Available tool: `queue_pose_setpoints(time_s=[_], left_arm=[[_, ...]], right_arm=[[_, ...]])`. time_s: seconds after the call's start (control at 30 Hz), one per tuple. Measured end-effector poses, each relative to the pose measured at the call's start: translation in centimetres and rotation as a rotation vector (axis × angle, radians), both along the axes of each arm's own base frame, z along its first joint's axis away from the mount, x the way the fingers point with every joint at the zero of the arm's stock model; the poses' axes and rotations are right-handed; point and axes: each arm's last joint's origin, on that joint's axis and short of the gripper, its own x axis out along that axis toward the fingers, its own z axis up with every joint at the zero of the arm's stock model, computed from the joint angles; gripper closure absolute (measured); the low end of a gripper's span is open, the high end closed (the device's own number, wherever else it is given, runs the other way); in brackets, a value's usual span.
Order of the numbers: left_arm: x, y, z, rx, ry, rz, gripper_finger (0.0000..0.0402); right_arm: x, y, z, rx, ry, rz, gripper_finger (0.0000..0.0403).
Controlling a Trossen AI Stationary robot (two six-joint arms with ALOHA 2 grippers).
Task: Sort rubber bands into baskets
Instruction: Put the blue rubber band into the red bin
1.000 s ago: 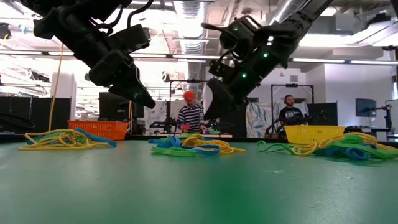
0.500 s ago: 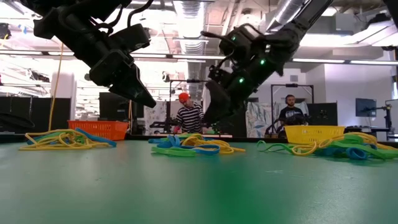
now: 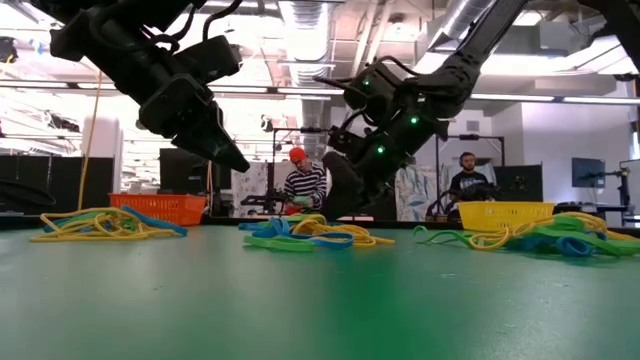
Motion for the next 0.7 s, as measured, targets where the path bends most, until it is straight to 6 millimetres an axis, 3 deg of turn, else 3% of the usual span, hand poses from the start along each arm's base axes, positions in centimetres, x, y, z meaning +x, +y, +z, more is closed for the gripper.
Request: queue_pose_setpoints(time_s=[0.33,0.63,0.7], left_arm=[[0.0,0.0,0.0,0.001,-0.001,0.000,0.0274],[0.0,0.0,0.0,0.003,0.003,-0.001,0.0274],[0.0,0.0,0.0,0.003,0.003,-0.001,0.0274]], right_arm=[[0.6,-0.2,-2.2,0.011,0.029,-0.015,0.0277],[0.6,-0.1,-2.0,-0.021,0.032,0.014,0.0381],[0.6,-0.1,-2.0,-0.025,0.035,0.019,0.0389]])
